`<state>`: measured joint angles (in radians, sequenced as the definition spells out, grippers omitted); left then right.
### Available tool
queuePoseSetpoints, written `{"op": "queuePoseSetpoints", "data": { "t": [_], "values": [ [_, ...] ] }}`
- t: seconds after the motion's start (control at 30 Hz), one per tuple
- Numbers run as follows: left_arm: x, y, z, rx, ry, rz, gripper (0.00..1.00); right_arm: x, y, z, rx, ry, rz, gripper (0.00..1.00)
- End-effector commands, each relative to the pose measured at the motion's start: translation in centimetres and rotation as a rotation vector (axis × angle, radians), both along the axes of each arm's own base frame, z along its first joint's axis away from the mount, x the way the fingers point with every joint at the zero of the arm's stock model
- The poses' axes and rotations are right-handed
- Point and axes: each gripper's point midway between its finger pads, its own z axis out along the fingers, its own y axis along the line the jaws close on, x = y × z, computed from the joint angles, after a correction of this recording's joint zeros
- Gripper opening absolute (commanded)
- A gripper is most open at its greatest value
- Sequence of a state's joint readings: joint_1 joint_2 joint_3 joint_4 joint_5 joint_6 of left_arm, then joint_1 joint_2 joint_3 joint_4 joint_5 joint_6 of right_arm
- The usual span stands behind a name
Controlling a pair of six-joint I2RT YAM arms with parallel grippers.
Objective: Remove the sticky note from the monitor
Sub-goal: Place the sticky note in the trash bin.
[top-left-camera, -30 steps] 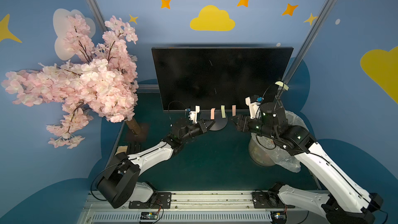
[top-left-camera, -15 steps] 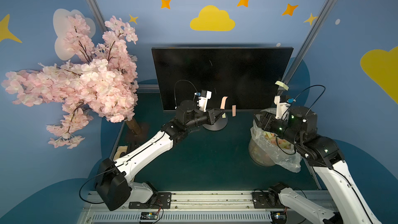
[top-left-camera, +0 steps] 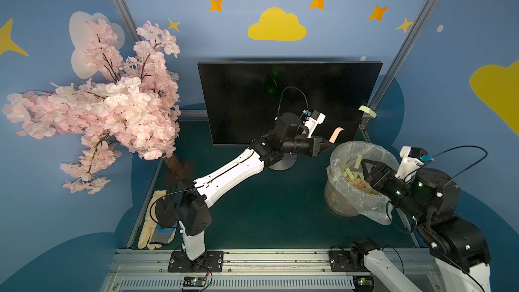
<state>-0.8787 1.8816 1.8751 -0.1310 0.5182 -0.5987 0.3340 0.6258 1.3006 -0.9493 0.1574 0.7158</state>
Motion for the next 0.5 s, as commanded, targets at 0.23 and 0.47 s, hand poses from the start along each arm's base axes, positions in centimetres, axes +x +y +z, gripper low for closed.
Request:
{"op": "queuePoseSetpoints", "data": {
  "t": [0.23, 0.47],
  "values": [
    [-5.1, -7.2, -3.6, 0.118, 0.05, -0.247, 0.07, -2.4, -3.5, -0.7, 0.02, -0.001, -0.165, 0.58],
    [-5.2, -8.9, -4.8, 0.139, 0.044, -0.249, 0.35, -3.0, -4.0, -0.5, 0.021, -0.016, -0.185, 0.58]
  ]
}}
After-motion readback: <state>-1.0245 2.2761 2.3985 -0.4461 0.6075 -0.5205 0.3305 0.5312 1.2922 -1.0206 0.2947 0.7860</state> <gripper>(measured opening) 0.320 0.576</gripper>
